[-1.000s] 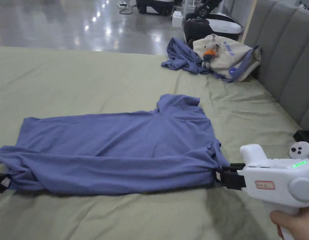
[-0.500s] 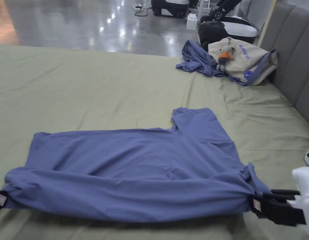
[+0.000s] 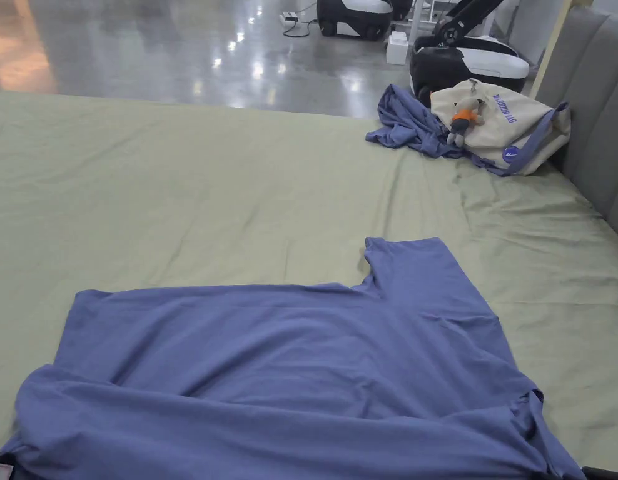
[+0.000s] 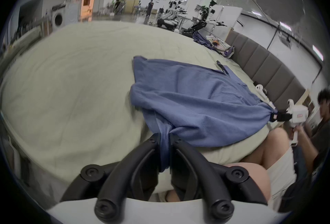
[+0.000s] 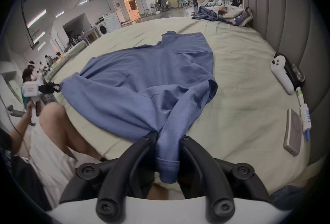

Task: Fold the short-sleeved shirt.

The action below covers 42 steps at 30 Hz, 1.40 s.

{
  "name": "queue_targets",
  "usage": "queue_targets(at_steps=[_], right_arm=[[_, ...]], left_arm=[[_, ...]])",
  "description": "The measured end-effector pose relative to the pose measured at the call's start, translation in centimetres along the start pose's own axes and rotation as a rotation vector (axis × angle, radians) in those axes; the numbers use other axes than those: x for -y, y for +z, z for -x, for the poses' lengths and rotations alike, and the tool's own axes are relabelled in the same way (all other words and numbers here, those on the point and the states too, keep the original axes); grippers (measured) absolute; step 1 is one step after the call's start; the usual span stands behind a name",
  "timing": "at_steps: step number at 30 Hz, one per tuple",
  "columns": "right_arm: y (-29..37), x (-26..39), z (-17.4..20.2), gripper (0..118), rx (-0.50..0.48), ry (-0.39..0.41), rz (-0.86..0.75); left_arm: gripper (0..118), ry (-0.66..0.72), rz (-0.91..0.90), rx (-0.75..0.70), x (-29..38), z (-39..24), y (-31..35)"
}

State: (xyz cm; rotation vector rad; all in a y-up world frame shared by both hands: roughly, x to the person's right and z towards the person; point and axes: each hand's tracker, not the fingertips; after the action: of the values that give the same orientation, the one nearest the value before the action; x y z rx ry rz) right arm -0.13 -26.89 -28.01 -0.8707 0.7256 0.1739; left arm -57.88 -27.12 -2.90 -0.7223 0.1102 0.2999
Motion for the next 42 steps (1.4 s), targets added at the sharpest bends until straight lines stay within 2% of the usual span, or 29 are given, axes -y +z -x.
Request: queue_targets(at_steps=[1,2,3,4,7,9,10,12,13,14,15,16,17,18,19,20,21,22,23,26,28,31,34,35,36,37,38,41,42], right_arm=[[-0.5,0.4,-0.1,37,0.052,0.036,-0.002],[-0.9,0.8,-0.4,56,0.098,0.075,-0.011],[-0.6,0.7,0.0,70,0.136,0.112,-0.031],[0.1,0.3,0.3,81,0.159,0.143,-0.048],[4.3,-2.0,2.2,86,0.197,0.215,-0.221],[7.6,-4.1,3.9,95,0.307,0.273,-0.39],[9.1,-4.9,4.7,95,0.356,0.288,-0.481],[10.8,-5.3,6.1,95,0.427,0.289,-0.652],[11.1,-4.9,6.8,95,0.479,0.254,-0.727],[10.9,-4.2,7.3,93,0.529,0.184,-0.807],[10.6,-3.3,7.9,85,0.55,0.088,-0.856],[10.3,-2.4,8.0,60,0.501,0.027,-0.875],[9.9,-1.6,7.8,4,0.406,-0.004,-0.868],[8.9,-1.1,8.2,2,0.352,-0.043,-0.838],[7.8,-0.8,8.5,2,0.395,-0.069,-0.805],[7.1,0.0,8.8,2,0.473,-0.064,-0.801],[6.2,0.5,9.1,2,0.449,-0.026,-0.802],[5.6,0.5,9.1,2,0.414,0.006,-0.744],[5.2,0.5,9.2,2,0.408,-0.002,-0.712],[5.7,0.2,9.1,2,0.413,0.0,-0.739],[5.9,-0.1,8.8,2,0.398,-0.005,-0.756],[5.8,-1.0,8.4,2,0.332,-0.026,-0.709],[5.5,-1.1,8.7,2,0.328,-0.013,-0.689],[5.4,-1.2,8.7,2,0.323,-0.009,-0.682],[5.4,-1.2,8.8,2,0.315,-0.005,-0.675],[5.3,-1.3,8.8,2,0.308,0.001,-0.67],[5.3,-1.4,9.0,2,0.31,0.005,-0.666],[5.1,-1.8,9.1,2,0.305,0.013,-0.647],[5.0,-1.8,9.0,2,0.298,0.012,-0.643]], left_arm=[[52,-0.05,-0.027,-0.053,0.0,-0.6,0.2],[98,-0.067,-0.059,-0.129,-0.2,-1.1,0.2],[100,-0.079,-0.077,-0.188,-0.5,-1.4,0.3],[100,-0.092,-0.136,-0.173,-0.8,-1.6,1.2],[100,-0.129,-0.231,-0.236,-3.1,-3.3,3.9],[100,-0.171,-0.389,-0.254,-4.6,-5.3,6.9],[100,-0.197,-0.469,-0.269,-5.1,-6.5,8.2],[100,-0.274,-0.58,-0.376,-5.2,-8.8,9.0],[100,-0.287,-0.597,-0.438,-5.0,-9.7,9.1],[100,-0.28,-0.596,-0.51,-4.4,-10.6,8.7],[91,-0.26,-0.582,-0.548,-3.7,-11.2,8.1],[63,-0.238,-0.539,-0.484,-3.0,-10.6,7.6],[0,-0.209,-0.53,-0.401,-1.7,-9.8,7.2],[0,-0.155,-0.549,-0.306,-0.7,-9.4,7.3],[0,-0.096,-0.564,-0.28,-0.1,-9.2,7.1],[0,-0.067,-0.586,-0.342,0.9,-9.3,7.0],[0,-0.038,-0.59,-0.358,1.1,-8.9,6.5],[0,-0.05,-0.558,-0.334,1.2,-8.6,6.2],[0,-0.057,-0.553,-0.326,1.4,-8.4,5.9],[0,-0.11,-0.544,-0.363,0.9,-8.9,6.2],[0,-0.085,-0.536,-0.345,0.7,-8.2,6.1],[0,-0.031,-0.507,-0.263,-2.0,-6.7,5.5],[0,-0.116,-0.46,-0.29,-6.3,-4.8,3.5],[15,-0.146,-0.429,-0.282,-7.6,-4.1,2.5],[55,-0.166,-0.386,-0.227,-9.5,-3.1,1.4],[101,-0.167,-0.347,-0.179,-11.2,-2.2,0.2],[118,-0.163,-0.297,-0.168,-12.6,-1.4,-1.5],[118,-0.159,-0.242,-0.147,-16.3,1.2,-6.5],[118,-0.153,-0.151,-0.142,-17.7,2.1,-8.6]])
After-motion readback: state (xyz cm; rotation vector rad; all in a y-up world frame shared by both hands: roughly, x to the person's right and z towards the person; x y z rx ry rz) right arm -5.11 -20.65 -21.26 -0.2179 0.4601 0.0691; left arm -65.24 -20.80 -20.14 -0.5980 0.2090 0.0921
